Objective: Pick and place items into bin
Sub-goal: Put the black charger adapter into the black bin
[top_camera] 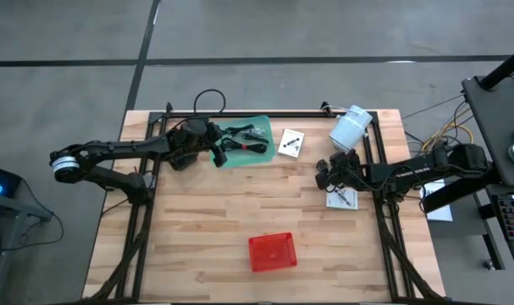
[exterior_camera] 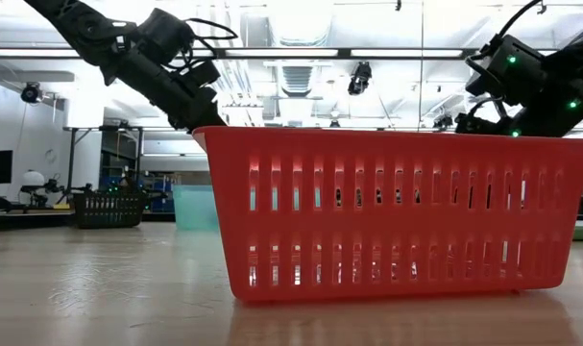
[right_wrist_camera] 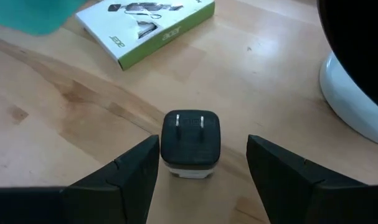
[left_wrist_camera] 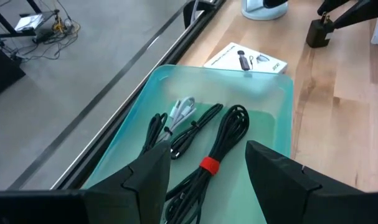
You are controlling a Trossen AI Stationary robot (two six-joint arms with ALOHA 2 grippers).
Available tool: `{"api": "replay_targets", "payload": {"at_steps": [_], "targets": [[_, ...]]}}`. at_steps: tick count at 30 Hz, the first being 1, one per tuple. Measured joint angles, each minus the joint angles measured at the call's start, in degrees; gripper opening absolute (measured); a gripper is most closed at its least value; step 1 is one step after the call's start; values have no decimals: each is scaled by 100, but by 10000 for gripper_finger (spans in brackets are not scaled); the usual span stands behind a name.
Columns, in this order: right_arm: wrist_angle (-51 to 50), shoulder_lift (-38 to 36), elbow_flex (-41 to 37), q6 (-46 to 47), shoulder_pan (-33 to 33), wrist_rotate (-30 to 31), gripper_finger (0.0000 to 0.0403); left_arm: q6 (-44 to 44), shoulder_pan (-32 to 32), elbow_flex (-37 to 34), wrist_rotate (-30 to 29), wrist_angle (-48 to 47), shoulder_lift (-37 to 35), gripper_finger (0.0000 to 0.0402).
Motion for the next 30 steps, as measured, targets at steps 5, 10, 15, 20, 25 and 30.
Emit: {"api": "replay_targets", "payload": {"at_steps": [5,10,15,20,25,30], "targets": [[150,0,-34,-95,2,-5,226,-1,0,0,0,8,0,192],[146,0,-49,-213,4,-45,226,-1,0,-2,1,47,0,192],[416,0,-112,-349,2,-145,247,-1,0,0,0,106,0,192],[655,0,-238,-433,2,-177,282,-1,1,0,0,128,0,192],[698,0,-285,-388,0,-168,296,-1,2,0,0,126,0,192],[704,0,-297,-287,0,-162,297,-1,1,0,0,127,0,192]]}}
